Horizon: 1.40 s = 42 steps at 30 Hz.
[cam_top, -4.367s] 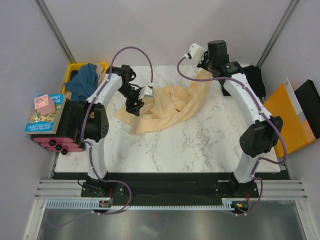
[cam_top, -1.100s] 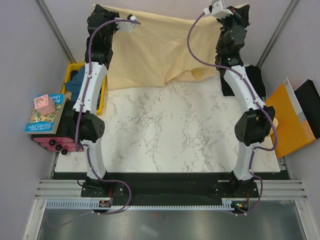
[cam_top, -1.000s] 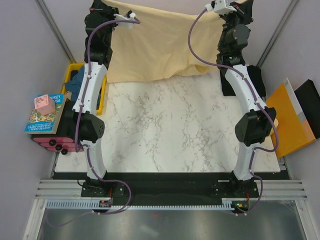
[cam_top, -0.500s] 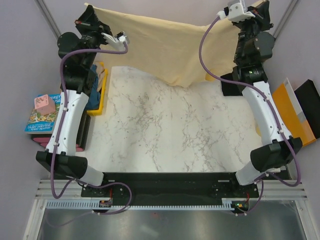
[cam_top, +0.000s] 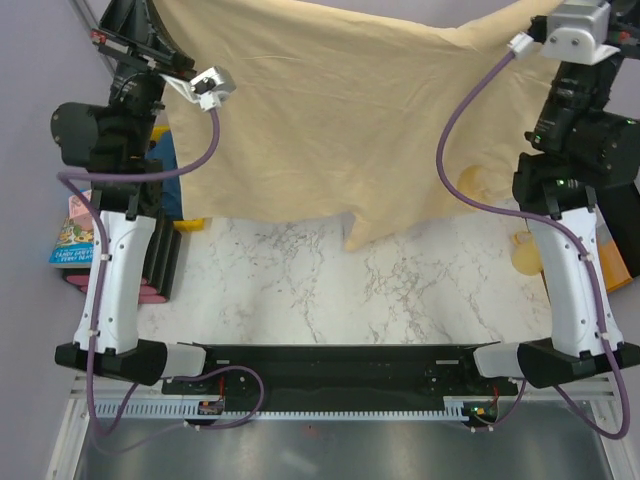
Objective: Fold and stack the t-shirts
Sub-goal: Flatten the tshirt out
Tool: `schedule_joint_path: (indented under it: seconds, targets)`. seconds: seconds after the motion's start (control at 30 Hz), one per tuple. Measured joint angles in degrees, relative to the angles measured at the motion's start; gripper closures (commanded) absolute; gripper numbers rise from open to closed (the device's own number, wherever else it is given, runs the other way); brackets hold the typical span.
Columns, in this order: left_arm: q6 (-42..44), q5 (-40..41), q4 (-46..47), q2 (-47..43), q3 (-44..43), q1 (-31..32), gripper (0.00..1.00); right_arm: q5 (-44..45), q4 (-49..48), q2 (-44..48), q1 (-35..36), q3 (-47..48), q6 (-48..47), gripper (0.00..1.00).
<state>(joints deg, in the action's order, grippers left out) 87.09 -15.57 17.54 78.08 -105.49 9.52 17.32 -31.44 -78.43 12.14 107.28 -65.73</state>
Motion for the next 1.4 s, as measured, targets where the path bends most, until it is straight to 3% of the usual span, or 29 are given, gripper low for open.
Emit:
schedule_joint_path:
  seconds: [0.27, 0.5, 0.67, 0.83, 1.03, 1.1, 1.13, 1.17, 1.2, 1.27, 1.3, 1.4]
  targets:
    - [-5.2, -1.3, 5.9, -5.5, -2.8, 0.2, 0.98, -3.9, -5.0, 1.3, 0.0, 7.9, 2.9, 1.00]
    - [-5.6, -3.0, 0.9, -6.1, 7.0, -1.0, 0.98, -5.0, -2.6, -4.6, 0.0, 2.7, 5.0, 1.00]
    - [-2.1, -2.3, -6.1, 5.9, 9.3, -2.3, 0.98, -4.5, 0.8, -22.5, -0.1, 5.9, 5.6, 1.00]
    - [5.2, 3.7, -12.9, 21.0, 12.0, -2.8, 0.98, -4.3, 4.6, -41.1, -1.0, 7.7, 5.3, 1.00]
    - [11.9, 10.6, -13.2, 30.9, 13.3, -3.1, 0.98, -5.7, 3.2, -51.1, -1.8, 7.6, 3.8, 1.00]
    - [14.5, 13.7, -8.0, 33.3, 13.3, -3.0, 0.98, -5.4, -1.4, -53.9, -1.9, 8.6, 2.8, 0.88]
    - [15.6, 15.0, -5.2, 34.6, 13.3, -2.9, 0.98, -4.9, -3.5, -55.4, -1.9, 9.9, 2.6, 0.77]
    - [16.5, 16.5, -2.6, 36.1, 12.9, -2.9, 0.93, -4.2, -5.6, -57.5, -1.9, 12.3, 1.9, 0.48]
    - [17.4, 18.2, -0.1, 37.9, 12.2, -2.9, 0.58, -3.3, -7.3, -60.0, -1.8, 15.4, 1.3, 0.32]
    - [19.3, 21.1, 4.2, 41.3, 10.6, -2.9, 0.26, -1.7, -10.0, -63.2, -1.8, 19.3, 0.3, 0.05]
    - [19.9, 22.1, 6.3, 42.7, 10.3, -2.9, 0.01, -0.7, -10.8, -63.6, -1.8, 19.5, -0.4, 0.02]
    - [21.5, 24.5, 10.9, 45.1, 10.4, -2.9, 0.00, 1.5, -13.5, -62.3, -1.9, 16.2, -1.7, 0.02]
